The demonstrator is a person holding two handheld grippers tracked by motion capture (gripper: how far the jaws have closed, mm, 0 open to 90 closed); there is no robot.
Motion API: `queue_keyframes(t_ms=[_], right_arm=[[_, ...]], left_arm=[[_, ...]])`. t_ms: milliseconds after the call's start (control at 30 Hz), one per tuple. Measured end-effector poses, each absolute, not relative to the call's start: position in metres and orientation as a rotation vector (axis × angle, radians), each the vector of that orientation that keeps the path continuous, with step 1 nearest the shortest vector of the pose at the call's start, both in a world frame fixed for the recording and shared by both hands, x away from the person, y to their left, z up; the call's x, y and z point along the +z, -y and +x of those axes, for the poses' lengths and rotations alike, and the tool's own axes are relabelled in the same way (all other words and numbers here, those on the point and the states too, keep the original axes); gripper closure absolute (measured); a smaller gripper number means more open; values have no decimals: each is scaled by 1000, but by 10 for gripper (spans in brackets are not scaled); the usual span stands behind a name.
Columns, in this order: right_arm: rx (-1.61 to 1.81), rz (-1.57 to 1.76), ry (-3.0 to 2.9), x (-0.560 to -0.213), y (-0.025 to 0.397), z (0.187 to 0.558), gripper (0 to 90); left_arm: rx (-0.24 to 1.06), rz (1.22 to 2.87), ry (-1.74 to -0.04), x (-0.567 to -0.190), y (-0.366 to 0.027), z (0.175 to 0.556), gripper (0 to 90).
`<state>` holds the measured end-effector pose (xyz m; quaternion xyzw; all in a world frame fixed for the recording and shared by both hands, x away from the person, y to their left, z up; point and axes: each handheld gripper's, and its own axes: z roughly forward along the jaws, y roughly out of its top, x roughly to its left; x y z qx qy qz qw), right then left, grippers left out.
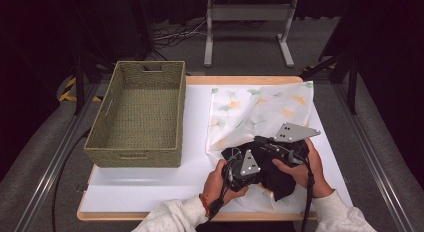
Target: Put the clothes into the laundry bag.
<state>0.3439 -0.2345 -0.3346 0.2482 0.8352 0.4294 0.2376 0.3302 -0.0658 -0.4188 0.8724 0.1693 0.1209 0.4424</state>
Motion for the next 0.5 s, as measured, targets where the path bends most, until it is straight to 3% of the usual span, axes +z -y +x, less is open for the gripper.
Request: queue_keyframes(t_ms=[500], right_arm=[[1194, 686, -2283, -329, 239, 338, 891]], left_arm=[[441, 2135, -551, -417, 78, 353, 871]])
